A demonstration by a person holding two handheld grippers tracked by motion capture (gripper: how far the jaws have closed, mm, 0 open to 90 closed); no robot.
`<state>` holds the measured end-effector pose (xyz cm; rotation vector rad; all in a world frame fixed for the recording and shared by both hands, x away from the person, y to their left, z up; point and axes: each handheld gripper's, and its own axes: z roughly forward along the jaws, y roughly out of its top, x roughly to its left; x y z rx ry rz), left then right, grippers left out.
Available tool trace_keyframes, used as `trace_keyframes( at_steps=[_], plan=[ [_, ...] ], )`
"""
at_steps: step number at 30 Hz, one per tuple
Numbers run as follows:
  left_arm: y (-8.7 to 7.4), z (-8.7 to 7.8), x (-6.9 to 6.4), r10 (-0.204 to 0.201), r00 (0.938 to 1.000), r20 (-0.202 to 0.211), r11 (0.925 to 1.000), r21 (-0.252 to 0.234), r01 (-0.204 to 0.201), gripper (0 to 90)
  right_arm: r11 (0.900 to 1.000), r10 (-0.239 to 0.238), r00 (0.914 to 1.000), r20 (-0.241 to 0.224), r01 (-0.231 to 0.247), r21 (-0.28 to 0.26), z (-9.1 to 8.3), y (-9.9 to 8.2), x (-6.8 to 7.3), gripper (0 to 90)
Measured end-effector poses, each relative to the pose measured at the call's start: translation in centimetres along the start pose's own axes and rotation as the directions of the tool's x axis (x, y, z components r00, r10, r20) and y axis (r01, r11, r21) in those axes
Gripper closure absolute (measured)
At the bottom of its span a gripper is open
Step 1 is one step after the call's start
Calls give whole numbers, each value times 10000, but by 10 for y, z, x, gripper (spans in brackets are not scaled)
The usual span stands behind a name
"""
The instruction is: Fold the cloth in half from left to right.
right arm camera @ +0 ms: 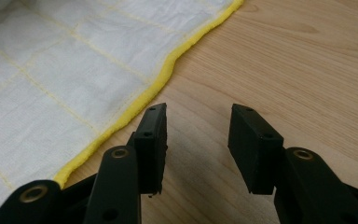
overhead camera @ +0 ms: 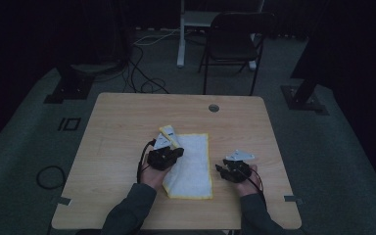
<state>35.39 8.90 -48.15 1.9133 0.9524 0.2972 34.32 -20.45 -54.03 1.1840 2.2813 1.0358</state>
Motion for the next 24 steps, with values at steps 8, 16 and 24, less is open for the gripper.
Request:
trace_keyframes(
  at_steps=[8, 16, 24],
  plan=[
    [3, 9, -6, 97, 9998, 170, 9999, 121, -99, 870, 10000, 86, 10000, 40, -86, -34, 0, 0, -1, 573],
    [6, 21, -13, 274, 9992, 299, 9992, 285, -283, 870, 9999, 101, 9999, 54, -101, -33, -1, 0, -2, 573],
    [7, 38, -19, 361, 9984, 434, 9976, 571, -386, 870, 9999, 115, 9999, 47, -115, -21, -1, -1, -3, 573]
  ],
)
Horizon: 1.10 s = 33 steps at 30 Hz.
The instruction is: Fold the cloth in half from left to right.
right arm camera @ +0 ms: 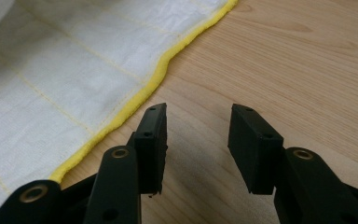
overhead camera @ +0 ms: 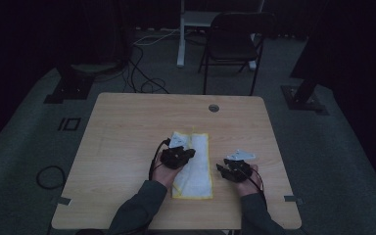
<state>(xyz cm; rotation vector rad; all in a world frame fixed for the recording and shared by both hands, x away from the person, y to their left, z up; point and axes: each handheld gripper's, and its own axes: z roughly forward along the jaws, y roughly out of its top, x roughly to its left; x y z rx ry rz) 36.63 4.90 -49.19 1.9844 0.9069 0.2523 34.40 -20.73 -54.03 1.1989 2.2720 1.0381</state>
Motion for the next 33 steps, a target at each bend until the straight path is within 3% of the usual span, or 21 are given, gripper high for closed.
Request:
trace_keyframes(
  at_steps=[16, 19, 20, 25, 33],
  plan=[
    [4, 31, -11, 101, 9994, 330, 9982, 591, -120, 868, 10000, 41, 10000, 10, -41, 2, 0, 0, -1, 573],
    [2, 34, -11, 53, 9974, 713, 9978, 662, -100, 760, 10000, 25, 10000, 17, -25, -2, 0, 0, -1, 573],
    [2, 32, -11, 39, 9969, 785, 9981, 616, -87, 716, 10000, 21, 10000, 26, -21, -5, 0, -1, -1, 572],
    [6, 10, -8, -5, 9975, 701, 9999, 151, -5, 690, 10000, 86, 9999, 51, -86, -49, -1, -1, -3, 572],
    [-9, -21, 11, -192, 9996, -222, 9998, 38, 193, 724, 9999, 86, 10000, 49, -86, -62, -1, 0, 0, 572]
  ],
)
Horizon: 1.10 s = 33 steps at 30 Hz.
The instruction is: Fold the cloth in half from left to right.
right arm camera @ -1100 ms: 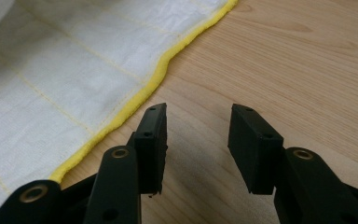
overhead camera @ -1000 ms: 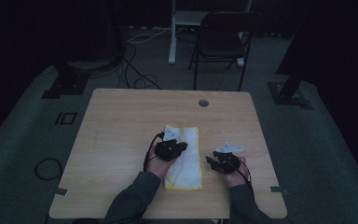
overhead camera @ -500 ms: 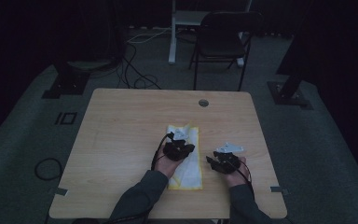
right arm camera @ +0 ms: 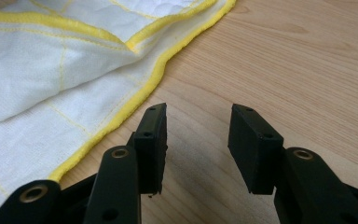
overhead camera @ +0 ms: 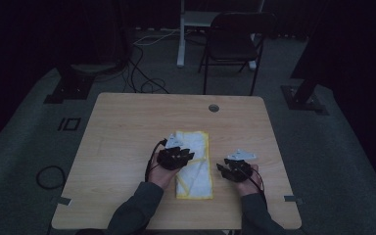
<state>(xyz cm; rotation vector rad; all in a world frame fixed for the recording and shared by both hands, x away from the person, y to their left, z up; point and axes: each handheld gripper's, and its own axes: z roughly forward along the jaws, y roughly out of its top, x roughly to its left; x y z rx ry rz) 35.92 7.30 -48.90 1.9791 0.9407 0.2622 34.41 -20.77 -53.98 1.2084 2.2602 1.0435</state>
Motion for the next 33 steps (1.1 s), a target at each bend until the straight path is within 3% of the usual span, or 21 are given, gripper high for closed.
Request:
trace_keyframes(
  at_steps=[6, 12, 19, 24, 33],
  plan=[
    [-23, -6, 18, -191, 9991, -391, 9983, 543, 212, 863, 10000, -72, 10000, -16, 72, 15, 1, 0, 0, 573],
    [-38, -2, 16, -86, 9992, -400, 9952, 975, 124, 900, 10000, -65, 10000, -35, 65, 22, 1, 0, 2, 572],
    [-41, -1, 1, 236, 9995, 203, 9949, 977, -254, 866, 10000, -82, 10000, -51, 82, 3, 1, 0, 1, 572],
    [-41, 3, -8, 229, 9979, 606, 9950, 955, -286, 855, 10000, -74, 10000, -46, 74, -12, 1, 1, 2, 572],
    [-49, 12, -35, 609, 9880, 1423, 9906, 1129, -773, 831, 9998, -101, 9999, 19, 101, -149, 0, 4, 1, 572]
  ],
)
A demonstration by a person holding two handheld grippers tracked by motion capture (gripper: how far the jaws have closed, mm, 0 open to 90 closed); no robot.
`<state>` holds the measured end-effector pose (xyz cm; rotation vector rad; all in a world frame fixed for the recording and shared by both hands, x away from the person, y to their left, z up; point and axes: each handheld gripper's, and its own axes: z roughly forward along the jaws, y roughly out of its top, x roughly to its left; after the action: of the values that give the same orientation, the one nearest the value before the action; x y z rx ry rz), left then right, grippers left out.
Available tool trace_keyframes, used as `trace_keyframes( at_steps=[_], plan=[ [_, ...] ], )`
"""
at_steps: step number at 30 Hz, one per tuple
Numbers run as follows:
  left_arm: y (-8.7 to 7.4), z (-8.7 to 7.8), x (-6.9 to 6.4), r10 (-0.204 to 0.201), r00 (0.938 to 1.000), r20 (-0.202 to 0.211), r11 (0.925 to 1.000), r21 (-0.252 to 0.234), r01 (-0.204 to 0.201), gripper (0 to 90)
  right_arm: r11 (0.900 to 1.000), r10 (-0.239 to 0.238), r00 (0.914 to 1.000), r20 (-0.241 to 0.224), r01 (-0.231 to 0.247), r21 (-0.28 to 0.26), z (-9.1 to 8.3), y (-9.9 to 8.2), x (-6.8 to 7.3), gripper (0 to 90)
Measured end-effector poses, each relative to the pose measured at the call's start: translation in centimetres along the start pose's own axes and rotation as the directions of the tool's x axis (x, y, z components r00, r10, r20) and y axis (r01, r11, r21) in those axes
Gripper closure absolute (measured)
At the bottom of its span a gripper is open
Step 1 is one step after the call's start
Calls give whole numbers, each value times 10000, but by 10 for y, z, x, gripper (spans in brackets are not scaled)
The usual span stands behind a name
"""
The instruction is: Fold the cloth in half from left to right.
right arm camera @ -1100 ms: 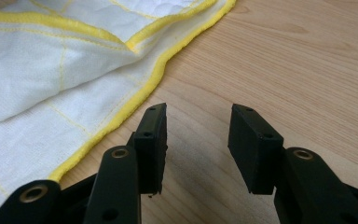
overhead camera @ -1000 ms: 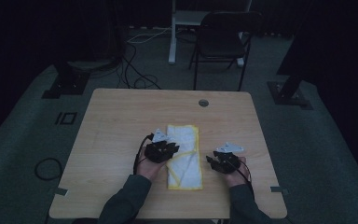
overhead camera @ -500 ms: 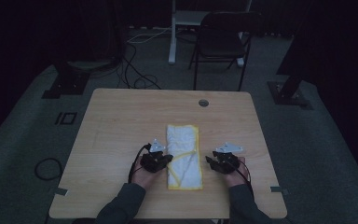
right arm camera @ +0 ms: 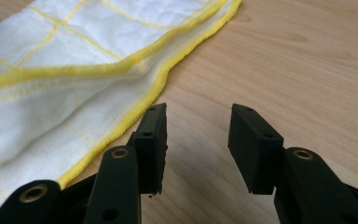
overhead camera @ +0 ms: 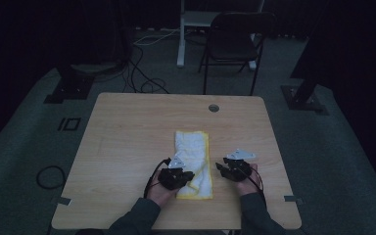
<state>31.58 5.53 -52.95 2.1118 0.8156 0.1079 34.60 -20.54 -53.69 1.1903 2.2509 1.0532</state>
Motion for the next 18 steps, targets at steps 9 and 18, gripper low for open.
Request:
trace_keyframes(
  at_steps=[9, 18],
  plan=[
    [-6, 7, -21, 379, 9985, 387, 9991, 157, -385, 817, 9991, 9, 9999, 122, -4, -413, 0, 15, -3, 574],
    [-22, -6, -18, 247, 9997, 65, 9994, 253, -249, 812, 9982, 50, 9999, 106, -43, -598, 18, 33, -2, 596]
  ],
)
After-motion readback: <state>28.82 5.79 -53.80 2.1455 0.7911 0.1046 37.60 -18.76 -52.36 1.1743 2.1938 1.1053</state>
